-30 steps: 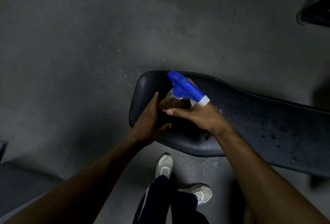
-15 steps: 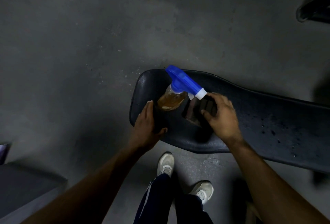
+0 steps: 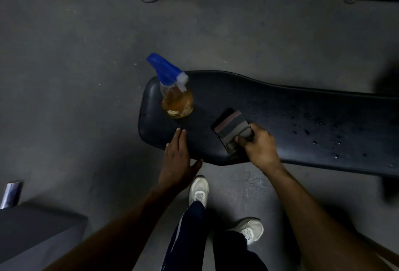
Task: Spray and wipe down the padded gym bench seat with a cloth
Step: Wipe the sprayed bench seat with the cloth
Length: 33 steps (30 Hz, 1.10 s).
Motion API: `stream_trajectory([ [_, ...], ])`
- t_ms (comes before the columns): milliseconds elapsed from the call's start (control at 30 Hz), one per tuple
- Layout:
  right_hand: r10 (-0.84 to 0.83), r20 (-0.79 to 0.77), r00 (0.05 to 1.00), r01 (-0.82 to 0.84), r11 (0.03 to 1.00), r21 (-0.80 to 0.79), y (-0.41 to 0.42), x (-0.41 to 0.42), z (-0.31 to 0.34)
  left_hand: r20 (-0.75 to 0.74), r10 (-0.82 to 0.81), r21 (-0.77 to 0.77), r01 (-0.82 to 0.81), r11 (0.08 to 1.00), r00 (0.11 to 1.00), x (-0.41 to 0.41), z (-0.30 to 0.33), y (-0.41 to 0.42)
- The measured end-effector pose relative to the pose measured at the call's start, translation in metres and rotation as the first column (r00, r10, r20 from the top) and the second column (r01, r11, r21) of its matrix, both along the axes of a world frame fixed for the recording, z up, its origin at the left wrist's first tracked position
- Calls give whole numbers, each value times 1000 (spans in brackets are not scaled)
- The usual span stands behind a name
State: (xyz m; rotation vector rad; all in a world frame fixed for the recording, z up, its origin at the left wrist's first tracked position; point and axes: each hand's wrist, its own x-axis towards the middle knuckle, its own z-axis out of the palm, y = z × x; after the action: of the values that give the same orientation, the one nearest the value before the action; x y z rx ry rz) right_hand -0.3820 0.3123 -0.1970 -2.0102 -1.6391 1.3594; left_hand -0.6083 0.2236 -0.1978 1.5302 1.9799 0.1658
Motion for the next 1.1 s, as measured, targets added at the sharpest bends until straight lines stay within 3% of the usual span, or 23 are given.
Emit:
stream_trajectory([
  [200,-165,-138,977,166,986,-1,-24,82,23,4,-115,21,115,993,993,87,14,15],
  [500,-415,-89,905,423,900,109,-53,258,58,25,-421,79,418,905,907,259,30,55],
  [800,-697,-103,709,705,702,102,-82,387,51,18,-674,99,669,736,739,397,32,106],
  [967,-863,-173,475,879,472,59,-72,437,31,6,-764,51,762,645,646,451,14,148],
  [1100,-907,-68,416,896,396,201,-50,467,20,-9,-833,9,833,553,553,481,0,183],
])
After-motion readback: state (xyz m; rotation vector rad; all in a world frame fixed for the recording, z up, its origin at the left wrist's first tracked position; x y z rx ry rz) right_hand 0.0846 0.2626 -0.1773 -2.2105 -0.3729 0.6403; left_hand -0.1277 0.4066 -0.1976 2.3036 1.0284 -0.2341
